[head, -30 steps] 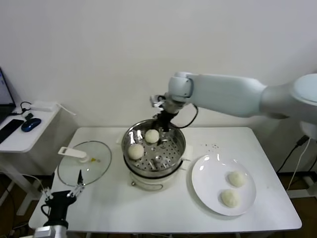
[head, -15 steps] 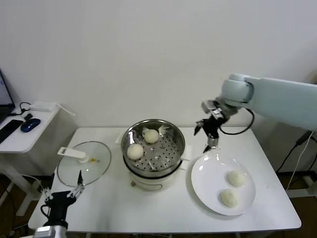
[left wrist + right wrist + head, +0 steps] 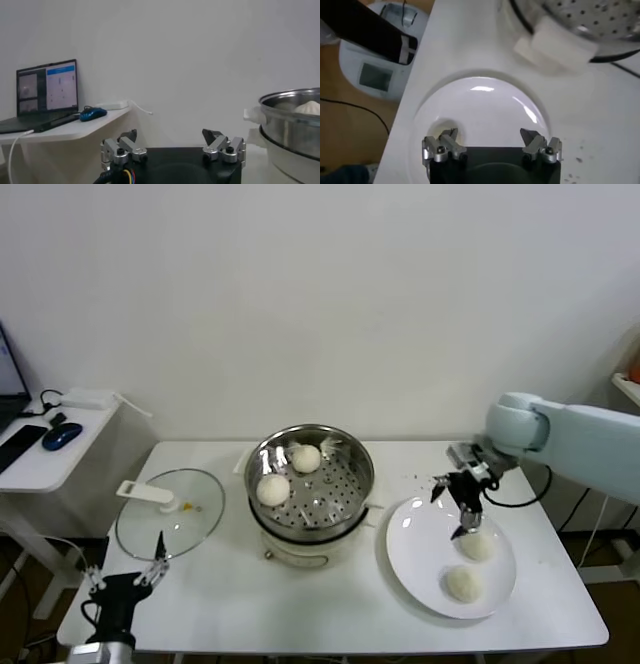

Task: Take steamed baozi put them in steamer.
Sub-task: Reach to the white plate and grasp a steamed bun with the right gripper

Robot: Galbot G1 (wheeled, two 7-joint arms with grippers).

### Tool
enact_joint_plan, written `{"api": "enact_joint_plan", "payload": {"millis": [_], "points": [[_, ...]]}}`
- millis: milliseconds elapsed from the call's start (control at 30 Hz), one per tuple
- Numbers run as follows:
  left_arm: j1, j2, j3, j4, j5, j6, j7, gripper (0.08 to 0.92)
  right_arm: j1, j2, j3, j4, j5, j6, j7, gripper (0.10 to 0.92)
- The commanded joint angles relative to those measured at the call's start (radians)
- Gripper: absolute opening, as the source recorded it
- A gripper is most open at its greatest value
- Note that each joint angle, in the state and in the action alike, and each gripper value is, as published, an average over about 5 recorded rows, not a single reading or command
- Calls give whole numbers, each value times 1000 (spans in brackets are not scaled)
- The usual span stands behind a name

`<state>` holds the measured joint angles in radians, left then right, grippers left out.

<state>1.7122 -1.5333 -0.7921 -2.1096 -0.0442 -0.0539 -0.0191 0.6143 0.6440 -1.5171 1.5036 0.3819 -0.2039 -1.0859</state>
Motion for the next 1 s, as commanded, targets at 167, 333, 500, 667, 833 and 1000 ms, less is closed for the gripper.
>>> {"api": "enact_joint_plan", "payload": {"millis": [167, 333, 500, 667, 833, 1000], "points": [[-3, 1, -4, 23, -3, -5, 4, 823, -207, -63, 61, 17, -124, 8, 2, 823], [-4, 0, -3, 31, -3, -6, 3, 823, -228, -66, 62, -1, -164, 17, -3, 823], [-4, -1, -4, 32, -2, -7, 2, 823, -260, -66, 75, -19, -190, 22, -4, 823], [-3, -2, -4, 35, -2, -8, 2, 823, -301, -62, 105, -36, -210, 23, -2, 823], [-1, -2, -5, 38, -1, -9, 1, 823, -348, -54, 139, -50, -231, 23, -1, 823], [-2, -2, -7, 41, -1, -9, 1, 823, -381, -46, 157, -60, -240, 23, -2, 823]]}}
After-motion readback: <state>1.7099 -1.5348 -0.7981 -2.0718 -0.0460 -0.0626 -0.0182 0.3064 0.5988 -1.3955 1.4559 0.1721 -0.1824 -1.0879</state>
